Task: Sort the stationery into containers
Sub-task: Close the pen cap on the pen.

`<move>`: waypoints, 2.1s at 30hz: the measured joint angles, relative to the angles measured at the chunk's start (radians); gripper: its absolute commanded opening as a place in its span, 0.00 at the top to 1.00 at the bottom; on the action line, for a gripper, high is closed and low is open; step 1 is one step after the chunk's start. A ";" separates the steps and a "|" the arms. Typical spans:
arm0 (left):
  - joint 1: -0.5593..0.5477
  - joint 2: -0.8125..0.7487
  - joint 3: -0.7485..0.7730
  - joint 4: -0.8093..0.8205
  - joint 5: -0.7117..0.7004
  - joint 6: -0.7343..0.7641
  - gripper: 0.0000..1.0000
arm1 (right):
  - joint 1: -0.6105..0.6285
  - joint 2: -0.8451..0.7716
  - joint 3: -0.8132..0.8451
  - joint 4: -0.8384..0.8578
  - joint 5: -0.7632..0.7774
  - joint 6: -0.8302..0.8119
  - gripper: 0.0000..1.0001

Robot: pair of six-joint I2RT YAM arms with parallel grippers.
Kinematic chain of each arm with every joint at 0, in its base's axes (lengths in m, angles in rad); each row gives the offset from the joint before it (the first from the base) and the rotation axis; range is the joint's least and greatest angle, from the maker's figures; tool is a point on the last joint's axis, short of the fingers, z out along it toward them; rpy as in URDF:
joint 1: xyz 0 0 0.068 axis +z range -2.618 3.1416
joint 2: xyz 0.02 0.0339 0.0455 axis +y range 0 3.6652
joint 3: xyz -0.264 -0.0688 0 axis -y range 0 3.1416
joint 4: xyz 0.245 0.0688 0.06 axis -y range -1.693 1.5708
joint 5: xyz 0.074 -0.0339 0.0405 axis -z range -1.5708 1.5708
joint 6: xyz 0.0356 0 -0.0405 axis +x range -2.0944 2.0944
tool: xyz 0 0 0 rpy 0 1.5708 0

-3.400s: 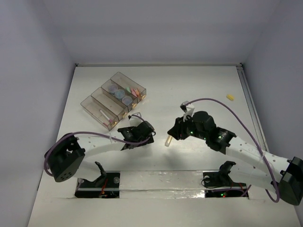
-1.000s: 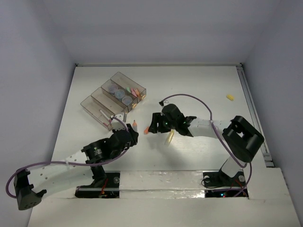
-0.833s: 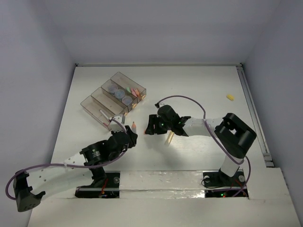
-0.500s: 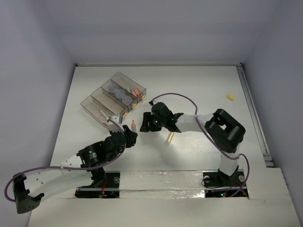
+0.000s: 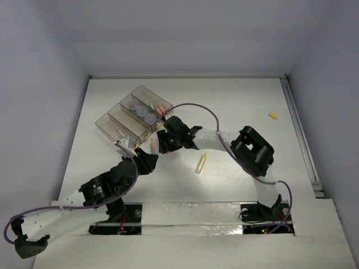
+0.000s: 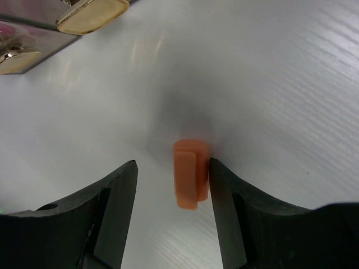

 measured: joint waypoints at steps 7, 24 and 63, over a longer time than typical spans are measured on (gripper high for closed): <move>0.000 -0.022 0.000 -0.012 -0.012 0.000 1.00 | 0.025 0.043 0.088 -0.085 0.079 -0.053 0.46; 0.000 -0.060 0.000 -0.028 -0.014 -0.001 1.00 | 0.045 0.059 0.118 -0.138 0.176 -0.118 0.55; 0.001 -0.095 0.014 0.080 0.063 0.048 1.00 | -0.237 -0.674 -0.424 0.417 -0.138 0.004 0.89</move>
